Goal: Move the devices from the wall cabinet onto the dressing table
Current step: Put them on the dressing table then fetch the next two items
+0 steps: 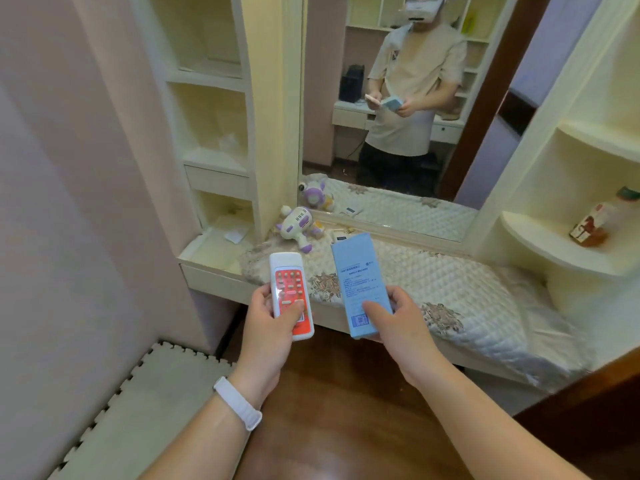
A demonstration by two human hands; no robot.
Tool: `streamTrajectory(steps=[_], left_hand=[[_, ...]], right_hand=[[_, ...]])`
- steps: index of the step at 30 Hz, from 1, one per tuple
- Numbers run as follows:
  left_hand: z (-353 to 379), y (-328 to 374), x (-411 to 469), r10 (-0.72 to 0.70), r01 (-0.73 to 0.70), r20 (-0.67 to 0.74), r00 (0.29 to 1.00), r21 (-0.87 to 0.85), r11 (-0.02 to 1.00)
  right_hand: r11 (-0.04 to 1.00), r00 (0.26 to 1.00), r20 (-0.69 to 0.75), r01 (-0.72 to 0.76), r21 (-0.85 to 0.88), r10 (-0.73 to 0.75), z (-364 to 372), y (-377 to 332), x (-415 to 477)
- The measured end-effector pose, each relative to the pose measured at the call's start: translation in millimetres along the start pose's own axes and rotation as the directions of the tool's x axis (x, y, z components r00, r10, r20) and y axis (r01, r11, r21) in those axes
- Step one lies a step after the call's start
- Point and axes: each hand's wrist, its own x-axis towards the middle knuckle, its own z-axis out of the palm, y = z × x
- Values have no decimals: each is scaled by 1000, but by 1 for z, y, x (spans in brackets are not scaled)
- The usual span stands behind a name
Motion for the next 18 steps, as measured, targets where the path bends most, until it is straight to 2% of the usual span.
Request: streamTrajectory(steps=[11, 18], left_hand=[[11, -15, 109, -107, 105, 155, 982, 16, 994], [42, -24, 154, -125, 107, 177, 976, 108, 988]], right_hand=[[998, 986, -154, -63, -17, 60, 20, -6, 74], [997, 983, -164, -77, 1, 77, 14, 1, 130]])
